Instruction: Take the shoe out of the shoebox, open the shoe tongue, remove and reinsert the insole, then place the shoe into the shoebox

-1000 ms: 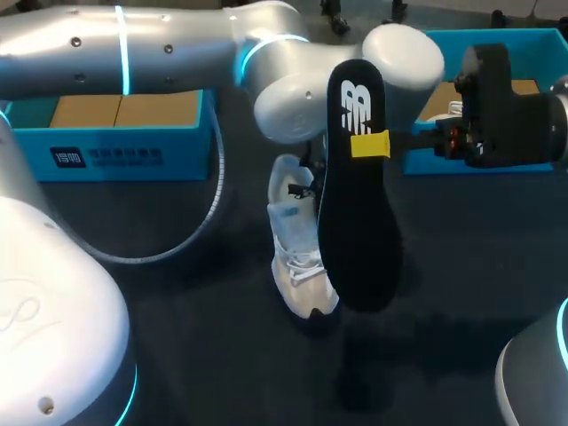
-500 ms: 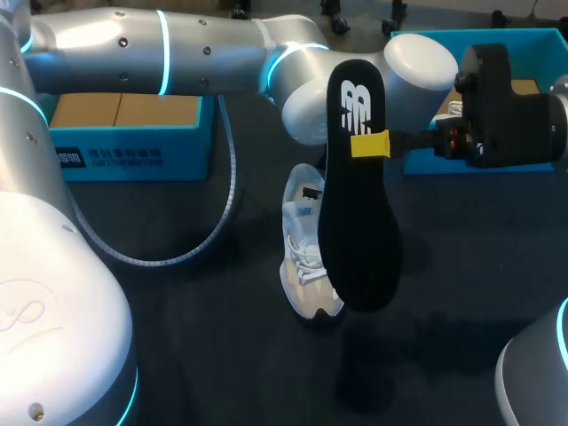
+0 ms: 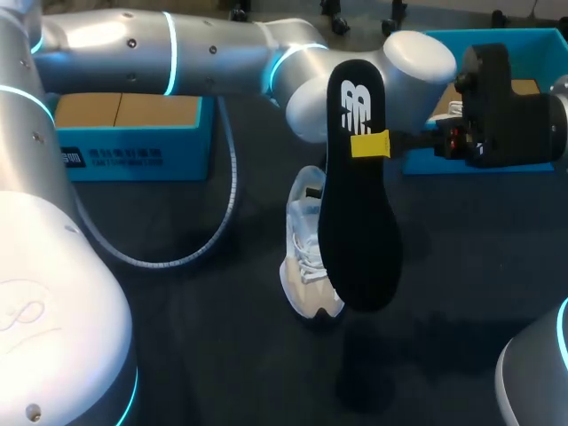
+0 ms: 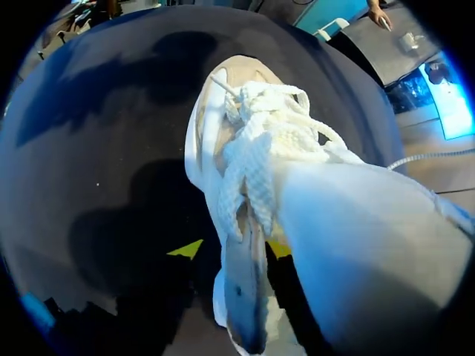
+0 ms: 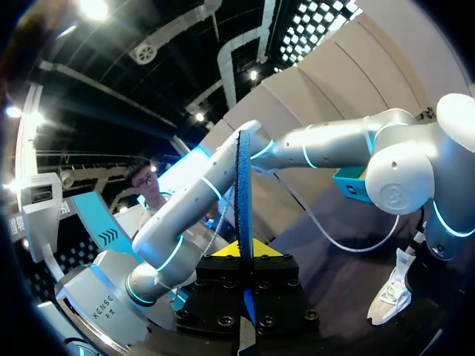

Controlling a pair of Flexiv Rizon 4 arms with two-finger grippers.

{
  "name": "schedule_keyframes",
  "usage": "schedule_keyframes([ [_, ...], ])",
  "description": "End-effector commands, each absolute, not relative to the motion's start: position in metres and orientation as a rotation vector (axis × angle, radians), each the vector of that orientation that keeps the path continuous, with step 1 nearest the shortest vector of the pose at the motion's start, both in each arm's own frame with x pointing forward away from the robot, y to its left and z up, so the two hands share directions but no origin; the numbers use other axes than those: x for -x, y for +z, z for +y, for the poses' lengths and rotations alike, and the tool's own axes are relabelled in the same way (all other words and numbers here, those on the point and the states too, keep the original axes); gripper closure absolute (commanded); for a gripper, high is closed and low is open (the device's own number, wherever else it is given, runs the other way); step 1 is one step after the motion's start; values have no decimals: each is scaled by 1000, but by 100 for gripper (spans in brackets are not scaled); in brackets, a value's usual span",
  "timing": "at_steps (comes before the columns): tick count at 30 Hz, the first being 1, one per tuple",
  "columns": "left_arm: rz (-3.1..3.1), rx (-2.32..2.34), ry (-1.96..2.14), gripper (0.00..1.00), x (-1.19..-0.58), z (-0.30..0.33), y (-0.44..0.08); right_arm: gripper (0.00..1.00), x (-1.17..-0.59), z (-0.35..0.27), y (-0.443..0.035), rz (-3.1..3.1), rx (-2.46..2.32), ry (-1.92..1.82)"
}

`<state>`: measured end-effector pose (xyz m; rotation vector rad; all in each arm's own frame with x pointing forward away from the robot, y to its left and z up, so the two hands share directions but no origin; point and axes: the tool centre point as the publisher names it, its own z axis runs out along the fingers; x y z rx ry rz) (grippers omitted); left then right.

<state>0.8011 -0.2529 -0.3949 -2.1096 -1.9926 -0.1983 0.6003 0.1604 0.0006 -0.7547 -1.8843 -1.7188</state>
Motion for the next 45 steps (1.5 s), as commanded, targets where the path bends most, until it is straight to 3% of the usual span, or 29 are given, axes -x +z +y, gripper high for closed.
schedule_keyframes([
  [1,-2029,2147,-171,0,-800,-247,-373,100,-601,162,0,-1885,757,-1718],
  [20,-2191,2274,104,0,-813,-251,-306,100,-602,160,-1,-1867,769,-1741],
  [32,-2365,2385,291,0,-828,-227,-234,100,-628,125,-7,-1708,978,-1829],
  [45,-2482,2444,639,0,-828,-211,-188,100,-668,108,-29,-1525,1060,-1742],
])
